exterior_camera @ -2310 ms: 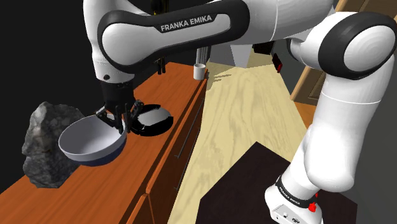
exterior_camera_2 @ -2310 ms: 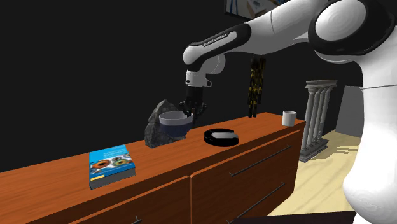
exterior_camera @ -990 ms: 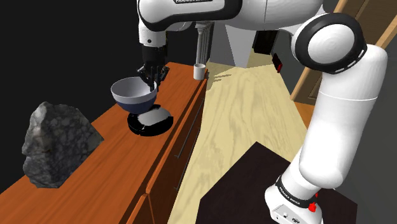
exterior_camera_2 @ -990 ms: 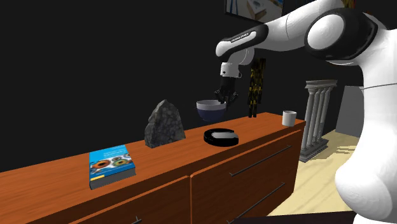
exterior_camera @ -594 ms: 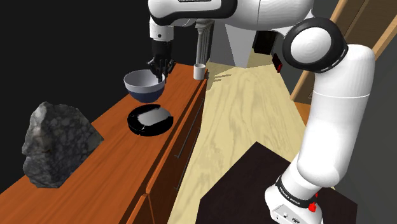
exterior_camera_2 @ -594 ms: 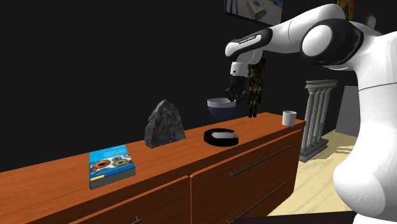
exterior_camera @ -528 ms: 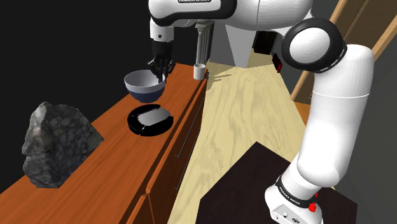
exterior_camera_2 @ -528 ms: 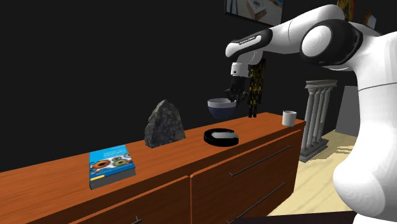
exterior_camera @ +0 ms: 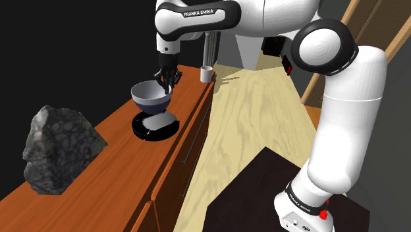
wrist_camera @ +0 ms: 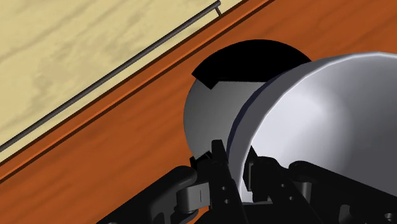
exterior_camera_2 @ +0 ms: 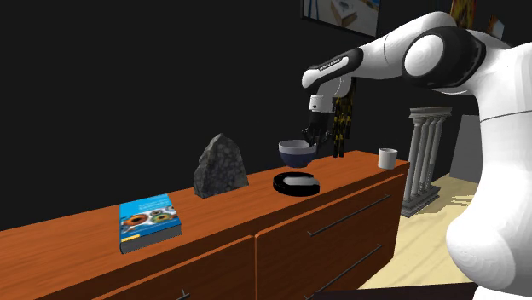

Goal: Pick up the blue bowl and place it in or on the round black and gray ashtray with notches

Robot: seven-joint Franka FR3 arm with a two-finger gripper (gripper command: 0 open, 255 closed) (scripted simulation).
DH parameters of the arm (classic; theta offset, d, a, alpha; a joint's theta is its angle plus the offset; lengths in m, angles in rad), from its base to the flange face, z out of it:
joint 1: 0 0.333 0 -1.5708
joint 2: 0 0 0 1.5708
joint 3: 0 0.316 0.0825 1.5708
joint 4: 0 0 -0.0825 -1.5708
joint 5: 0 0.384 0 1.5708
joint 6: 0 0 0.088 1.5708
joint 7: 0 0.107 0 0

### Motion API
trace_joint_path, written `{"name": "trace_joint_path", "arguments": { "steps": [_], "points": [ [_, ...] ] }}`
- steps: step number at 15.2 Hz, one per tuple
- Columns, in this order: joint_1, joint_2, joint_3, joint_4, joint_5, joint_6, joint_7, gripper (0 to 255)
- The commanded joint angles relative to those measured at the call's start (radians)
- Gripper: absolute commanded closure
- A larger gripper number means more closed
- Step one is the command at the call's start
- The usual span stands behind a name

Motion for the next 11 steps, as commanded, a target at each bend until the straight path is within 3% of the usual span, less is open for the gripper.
{"name": "trace_joint_path", "arguments": {
  "steps": [1, 8, 11],
  "points": [
    [-0.001, 0.003, -0.001, -0.023, 0.0, 0.027, -0.002, 255],
    [-0.002, 0.017, -0.003, -0.105, -0.003, 0.122, -0.007, 255],
    [-0.002, 0.017, -0.003, -0.105, -0.003, 0.122, -0.007, 255]
  ]
}}
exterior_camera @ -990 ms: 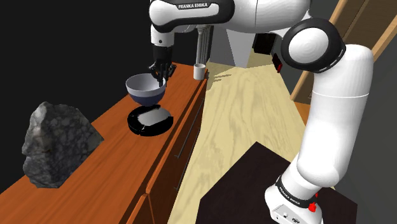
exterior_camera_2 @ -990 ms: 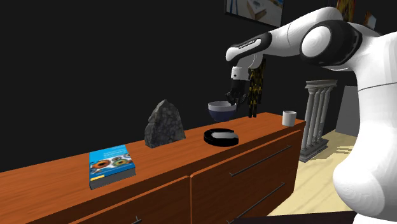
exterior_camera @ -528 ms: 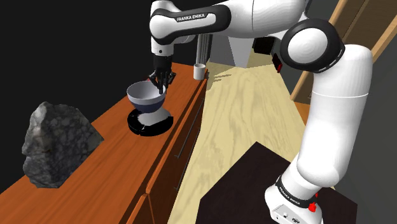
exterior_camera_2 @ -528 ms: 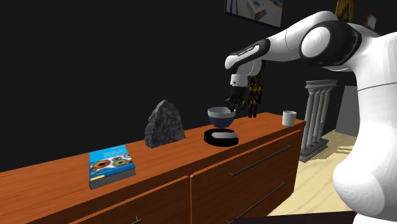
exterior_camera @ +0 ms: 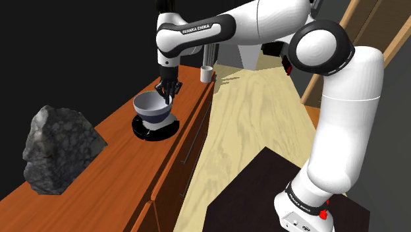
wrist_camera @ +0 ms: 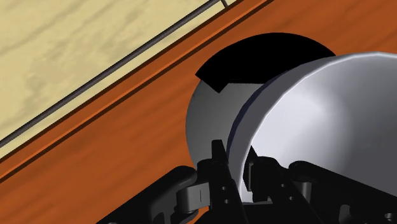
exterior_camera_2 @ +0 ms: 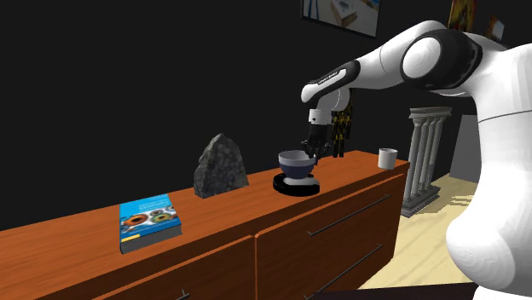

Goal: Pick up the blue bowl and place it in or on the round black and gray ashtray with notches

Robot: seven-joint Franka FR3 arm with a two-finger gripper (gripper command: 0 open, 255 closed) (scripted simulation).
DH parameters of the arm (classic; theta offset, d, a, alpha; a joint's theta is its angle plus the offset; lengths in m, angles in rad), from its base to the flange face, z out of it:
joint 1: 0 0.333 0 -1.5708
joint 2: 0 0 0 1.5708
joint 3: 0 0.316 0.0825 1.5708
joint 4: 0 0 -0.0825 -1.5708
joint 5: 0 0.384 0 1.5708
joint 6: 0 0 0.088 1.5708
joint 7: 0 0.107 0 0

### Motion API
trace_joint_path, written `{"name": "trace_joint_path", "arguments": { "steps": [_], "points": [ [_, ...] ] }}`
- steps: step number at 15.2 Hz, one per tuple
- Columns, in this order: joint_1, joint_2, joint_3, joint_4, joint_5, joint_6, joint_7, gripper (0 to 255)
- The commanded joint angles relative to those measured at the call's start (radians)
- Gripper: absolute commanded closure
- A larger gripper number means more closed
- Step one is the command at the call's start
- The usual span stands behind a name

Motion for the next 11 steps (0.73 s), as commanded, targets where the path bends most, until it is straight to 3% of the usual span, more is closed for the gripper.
{"name": "trace_joint_path", "arguments": {
  "steps": [1, 5, 6, 11],
  "points": [
    [0.0, 0.0, 0.0, 0.0, 0.0, 0.002, 0.0, 255],
    [0.0, 0.0, 0.0, 0.0, 0.0, 0.002, 0.0, 255],
    [0.0, 0.0, 0.0, -0.001, 0.0, 0.002, 0.0, 0],
    [0.0, 0.0, 0.0, 0.0, 0.0, 0.002, 0.0, 0]
  ]
}}
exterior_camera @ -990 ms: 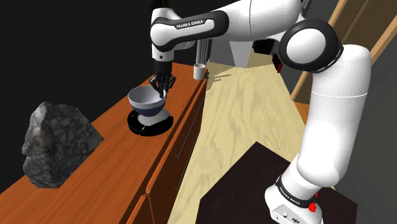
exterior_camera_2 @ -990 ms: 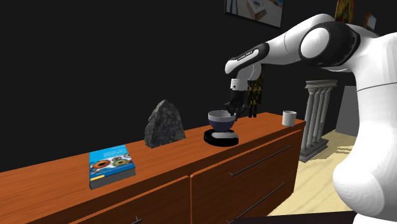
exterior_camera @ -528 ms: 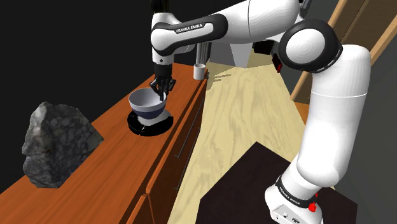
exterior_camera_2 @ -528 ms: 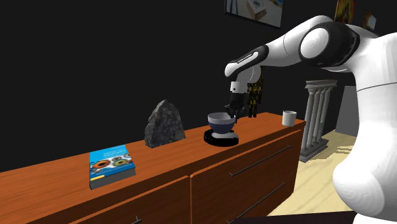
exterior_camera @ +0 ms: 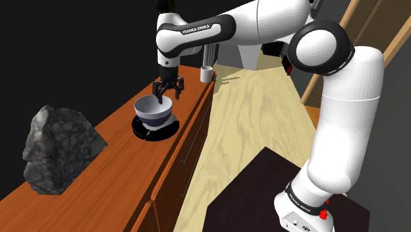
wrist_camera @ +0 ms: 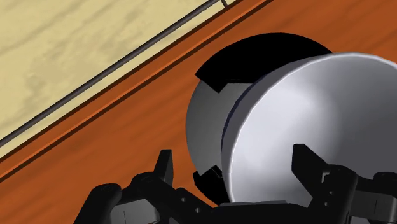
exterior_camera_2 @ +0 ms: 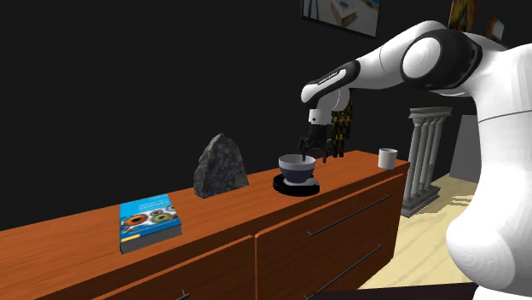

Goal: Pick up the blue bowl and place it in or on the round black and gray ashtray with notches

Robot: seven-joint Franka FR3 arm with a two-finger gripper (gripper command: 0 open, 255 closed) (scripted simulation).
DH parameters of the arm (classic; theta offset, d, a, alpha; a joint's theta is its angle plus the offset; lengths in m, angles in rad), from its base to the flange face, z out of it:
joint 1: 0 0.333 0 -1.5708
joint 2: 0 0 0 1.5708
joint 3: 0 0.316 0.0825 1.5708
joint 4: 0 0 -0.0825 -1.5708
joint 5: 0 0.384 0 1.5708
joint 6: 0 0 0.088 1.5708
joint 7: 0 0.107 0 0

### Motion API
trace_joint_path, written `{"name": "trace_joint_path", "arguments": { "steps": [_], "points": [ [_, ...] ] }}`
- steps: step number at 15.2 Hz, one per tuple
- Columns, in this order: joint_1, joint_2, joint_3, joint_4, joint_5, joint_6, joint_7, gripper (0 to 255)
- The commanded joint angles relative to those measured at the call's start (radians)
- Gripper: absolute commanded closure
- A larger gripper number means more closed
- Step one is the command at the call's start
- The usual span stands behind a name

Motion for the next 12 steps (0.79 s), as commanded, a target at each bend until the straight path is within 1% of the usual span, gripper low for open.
{"name": "trace_joint_path", "arguments": {
  "steps": [1, 4, 12],
  "points": [
    [-0.001, -0.004, 0.0, 0.028, 0.001, -0.032, -0.001, 0],
    [-0.003, -0.007, 0.0, 0.118, 0.001, -0.125, -0.001, 0],
    [-0.003, -0.007, 0.0, 0.118, 0.001, -0.125, -0.001, 0]
  ]
}}
